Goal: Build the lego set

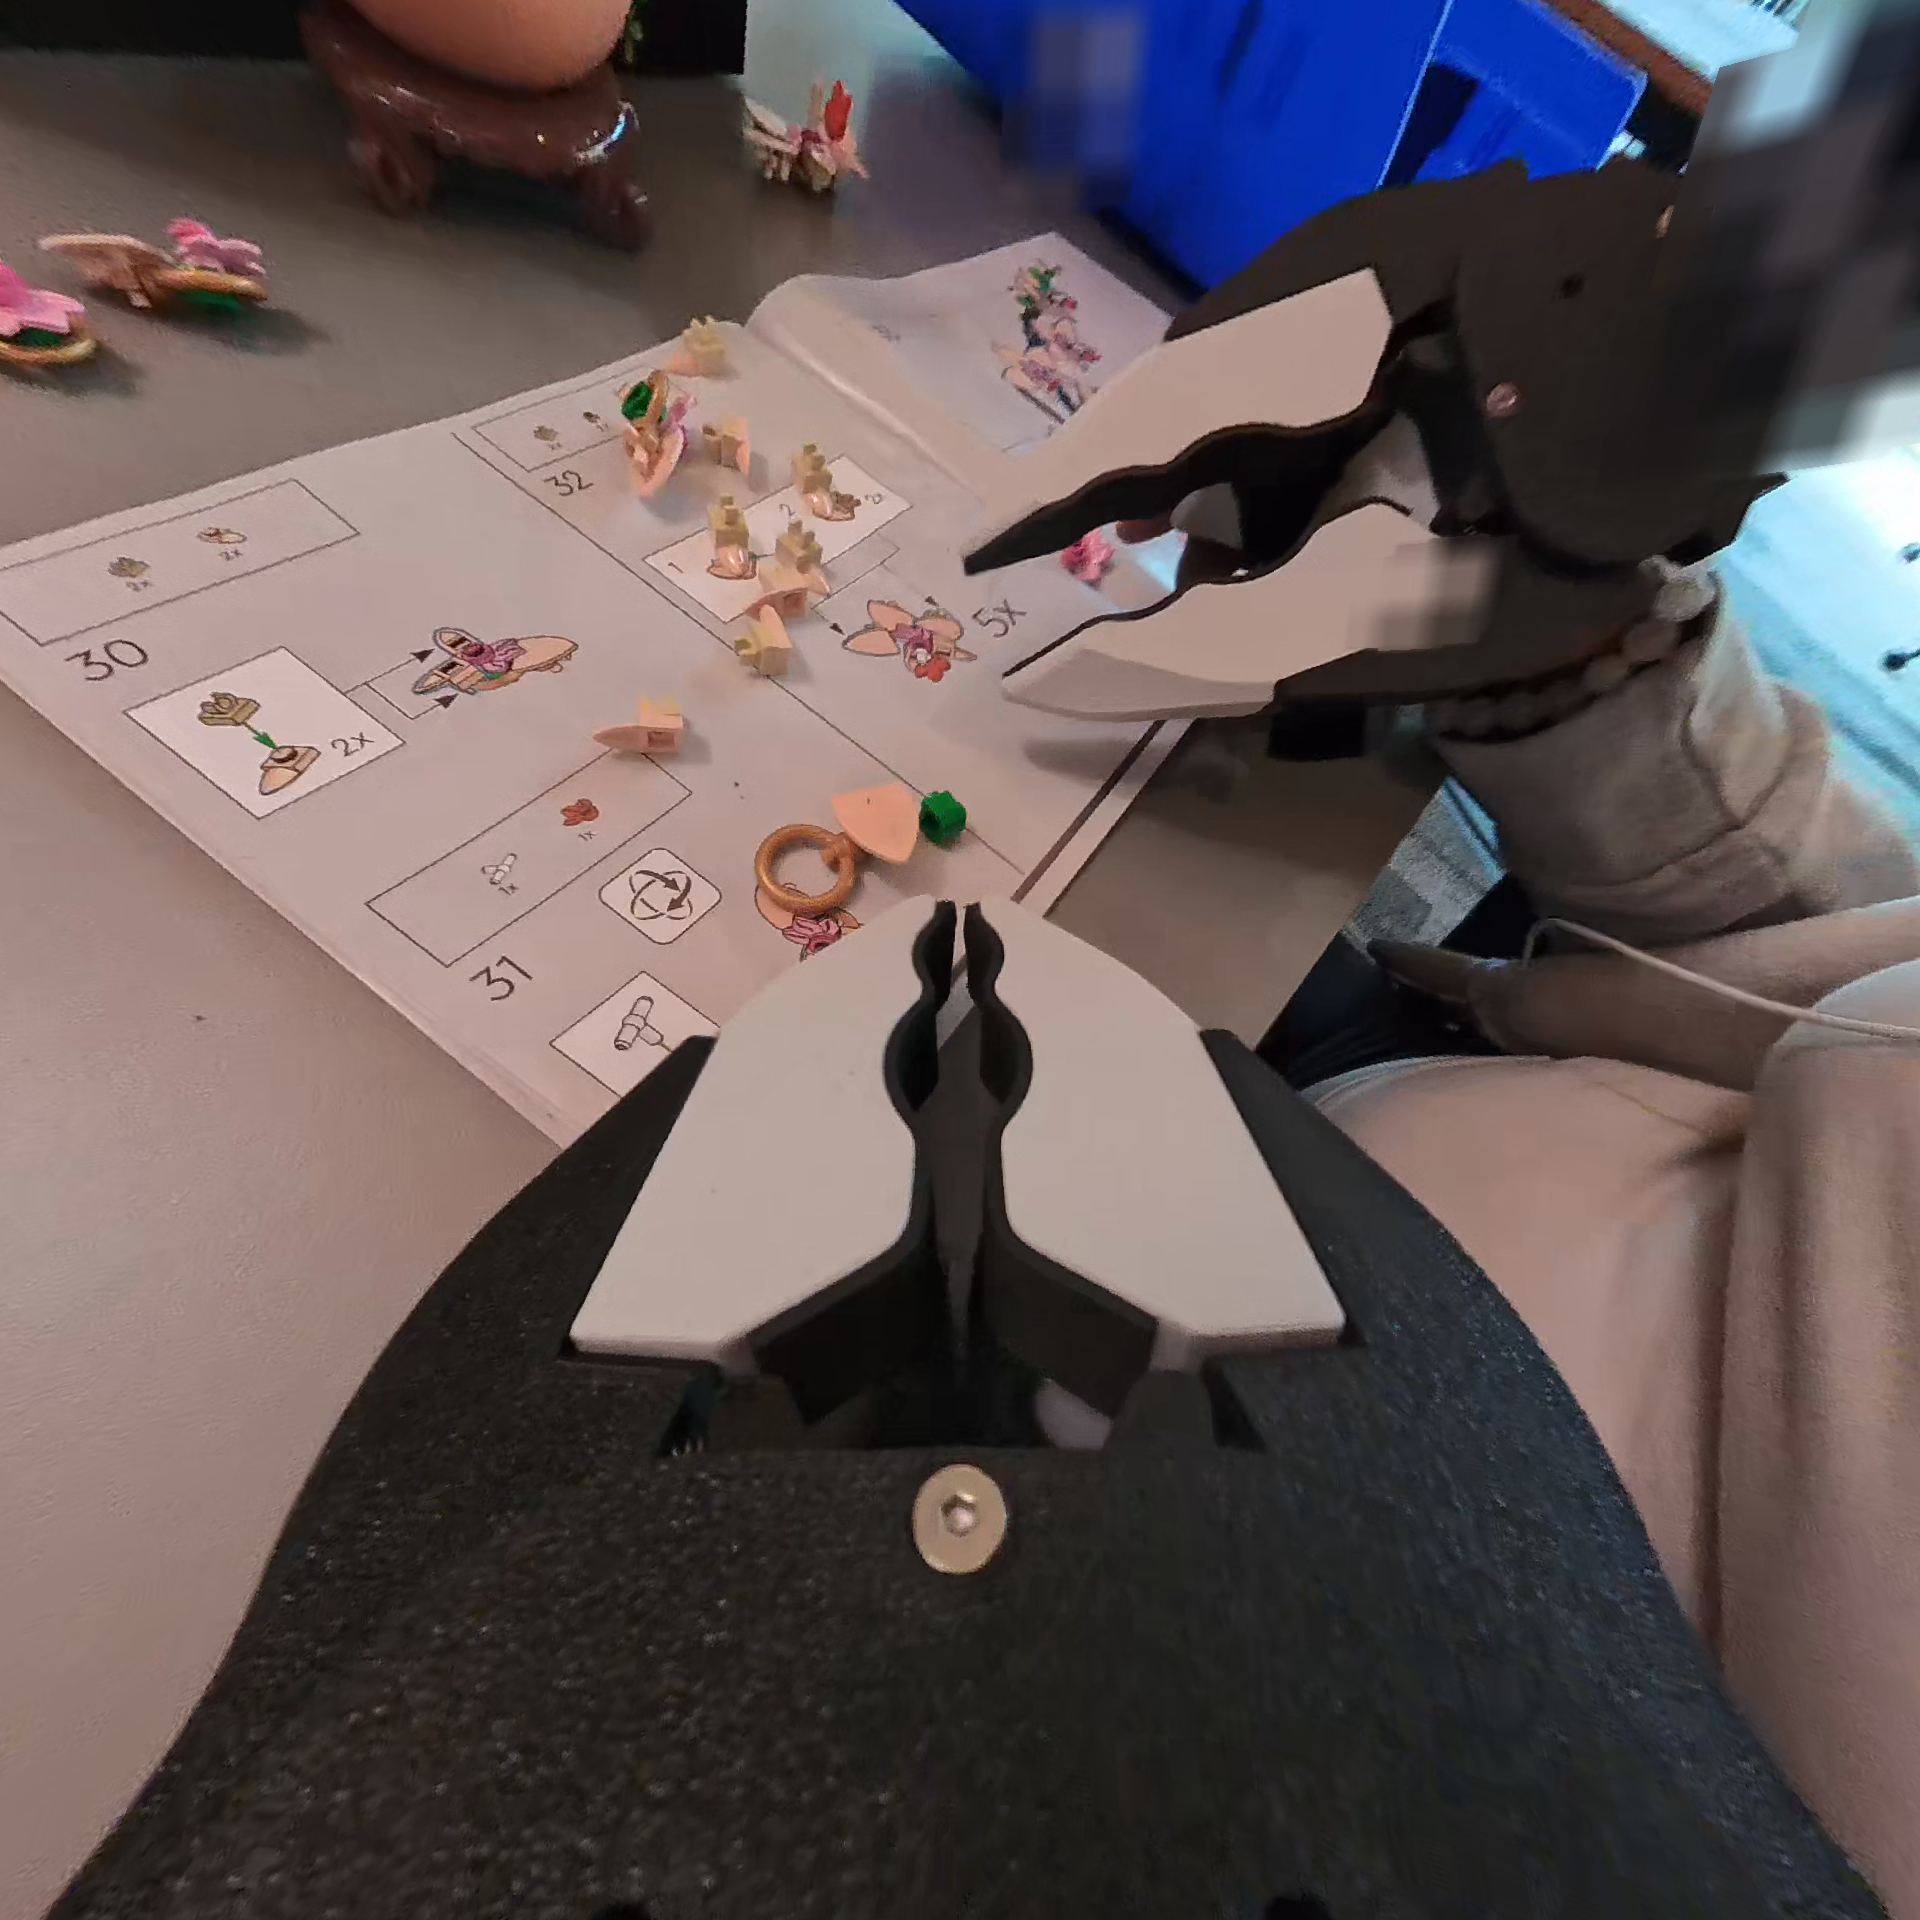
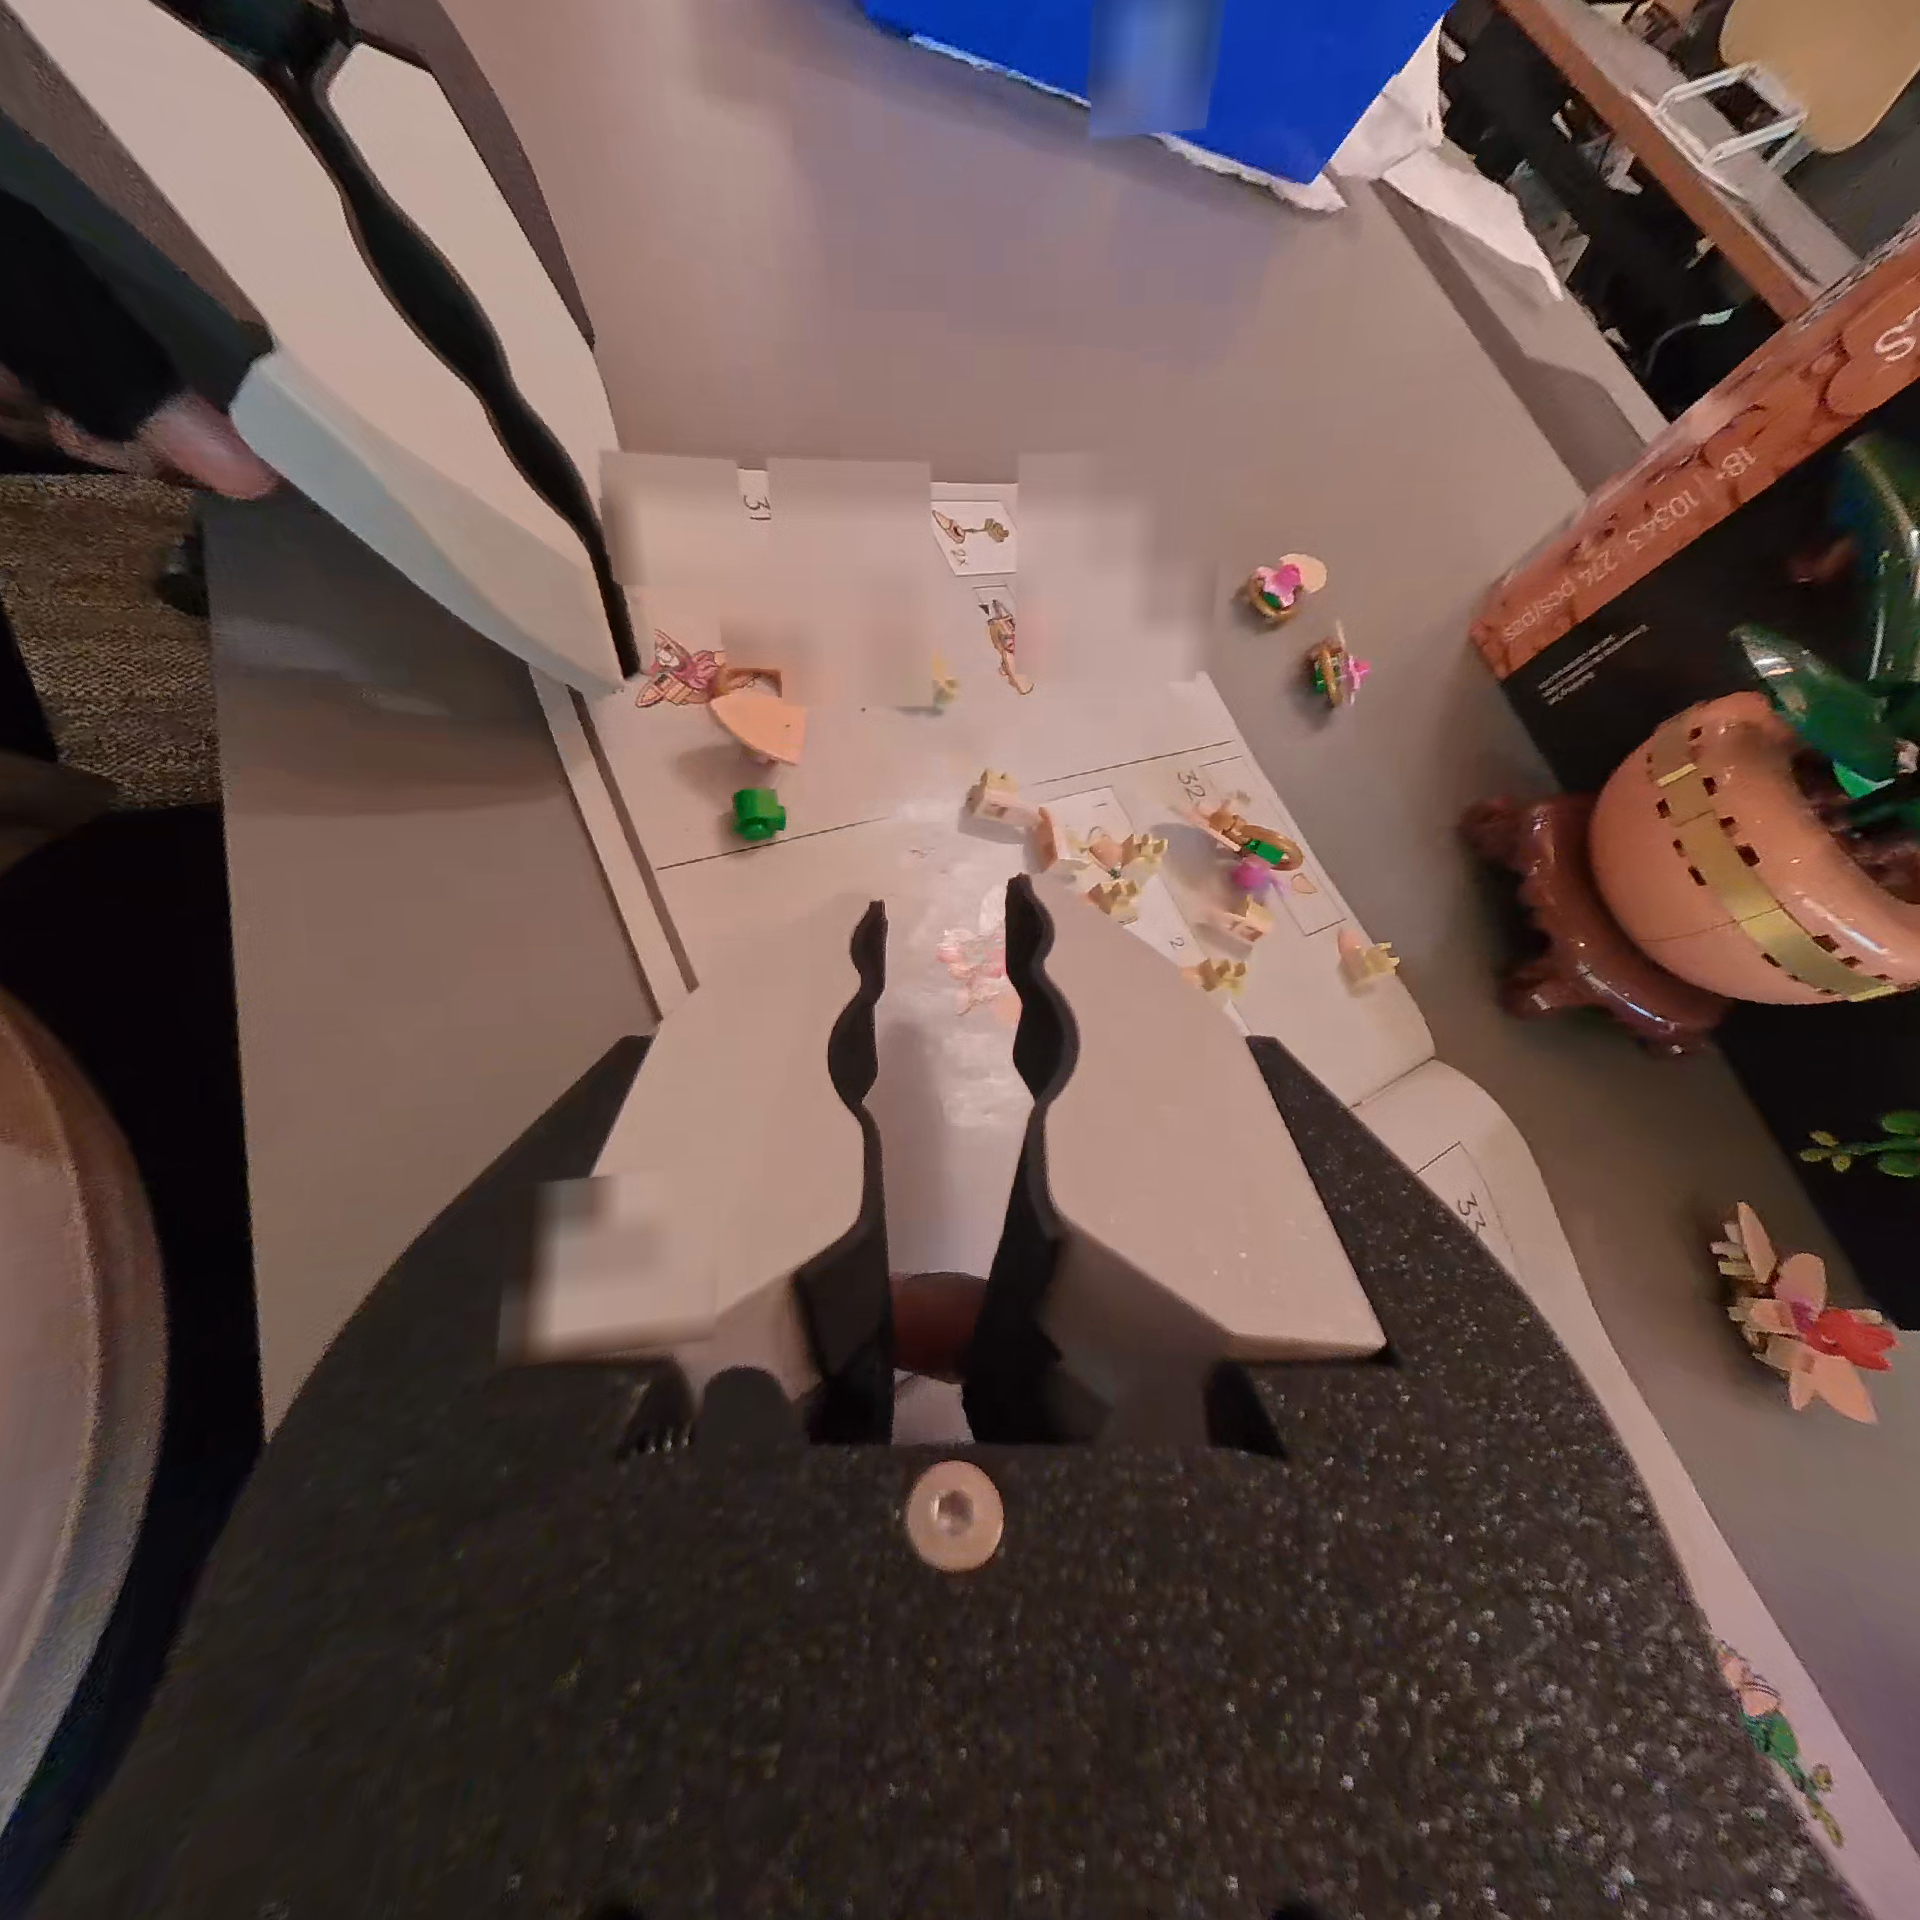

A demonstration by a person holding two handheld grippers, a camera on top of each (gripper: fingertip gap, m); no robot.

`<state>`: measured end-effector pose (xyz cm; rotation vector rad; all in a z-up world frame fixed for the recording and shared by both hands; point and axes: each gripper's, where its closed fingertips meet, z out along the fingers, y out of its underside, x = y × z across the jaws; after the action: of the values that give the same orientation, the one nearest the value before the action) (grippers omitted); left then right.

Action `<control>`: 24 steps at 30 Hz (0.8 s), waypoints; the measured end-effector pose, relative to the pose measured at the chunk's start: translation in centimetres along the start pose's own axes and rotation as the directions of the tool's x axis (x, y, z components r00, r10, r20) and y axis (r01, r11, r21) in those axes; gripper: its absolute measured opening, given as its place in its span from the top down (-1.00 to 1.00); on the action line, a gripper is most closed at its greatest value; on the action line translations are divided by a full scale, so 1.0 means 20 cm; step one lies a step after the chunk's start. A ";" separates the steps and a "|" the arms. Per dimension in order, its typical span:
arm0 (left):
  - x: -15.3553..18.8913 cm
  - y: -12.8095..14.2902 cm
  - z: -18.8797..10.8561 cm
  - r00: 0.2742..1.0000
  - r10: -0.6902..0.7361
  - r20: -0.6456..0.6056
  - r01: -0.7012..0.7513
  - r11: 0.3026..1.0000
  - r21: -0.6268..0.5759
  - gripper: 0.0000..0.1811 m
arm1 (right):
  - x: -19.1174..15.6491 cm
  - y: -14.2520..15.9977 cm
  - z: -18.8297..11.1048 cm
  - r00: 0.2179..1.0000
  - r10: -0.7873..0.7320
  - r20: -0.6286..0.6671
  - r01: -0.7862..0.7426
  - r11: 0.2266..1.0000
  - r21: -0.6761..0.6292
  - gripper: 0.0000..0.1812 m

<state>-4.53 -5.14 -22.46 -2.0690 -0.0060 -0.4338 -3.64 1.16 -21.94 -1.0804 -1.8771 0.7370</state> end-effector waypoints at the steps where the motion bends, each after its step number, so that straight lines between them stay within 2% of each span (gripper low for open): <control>1: 0.01 -0.01 0.00 1.000 -0.009 -0.017 0.009 1.000 0.014 0.98 | 0.01 -0.01 0.00 1.000 0.001 -0.009 -0.001 1.000 0.010 0.75; 5: 0.05 -0.01 -0.02 0.996 -0.018 -0.091 0.022 0.999 0.042 0.98 | 0.02 -0.07 -0.06 0.998 0.057 0.036 -0.061 0.989 0.132 0.75; 8: 0.12 -0.06 -0.04 0.987 -0.003 -0.160 0.014 0.998 0.067 0.99 | 0.08 -0.13 -0.15 0.988 0.147 0.053 -0.156 0.949 0.276 0.76; 11: 0.24 -0.26 -0.09 0.964 0.096 -0.247 -0.062 0.988 0.142 1.00 | 0.14 -0.18 -0.23 0.977 0.211 0.042 -0.208 0.883 0.420 0.80; 13: 0.32 -0.44 -0.10 0.932 0.148 -0.330 -0.079 0.974 0.214 1.00 | 0.15 -0.19 -0.26 0.969 0.236 0.066 -0.239 0.853 0.464 0.81; 15: 0.36 -0.56 -0.07 0.887 0.178 -0.425 -0.069 0.963 0.259 1.00 | 0.17 -0.20 -0.28 0.960 0.264 0.095 -0.276 0.830 0.485 0.80; 16: 0.36 -0.57 -0.04 0.867 0.183 -0.463 -0.064 0.963 0.261 1.00 | 0.17 -0.20 -0.29 0.955 0.276 0.107 -0.292 0.819 0.494 0.79; 19: 0.29 -0.47 0.02 0.840 0.147 -0.523 -0.004 0.964 0.264 1.00 | 0.19 -0.21 -0.31 0.945 0.300 0.133 -0.324 0.784 0.530 0.77; 21: 0.23 -0.42 0.05 0.846 0.119 -0.519 0.038 0.959 0.282 1.00 | 0.19 -0.22 -0.32 0.937 0.310 0.162 -0.346 0.759 0.551 0.75; 24: 0.21 -0.42 0.04 0.825 0.095 -0.558 0.073 0.960 0.271 1.00 | 0.16 -0.29 -0.31 0.903 0.331 0.274 -0.430 0.698 0.573 0.69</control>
<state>-1.87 -0.79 -14.49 -1.5916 0.2864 -0.9743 -1.57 1.88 -13.10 -0.9878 -1.3411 1.5979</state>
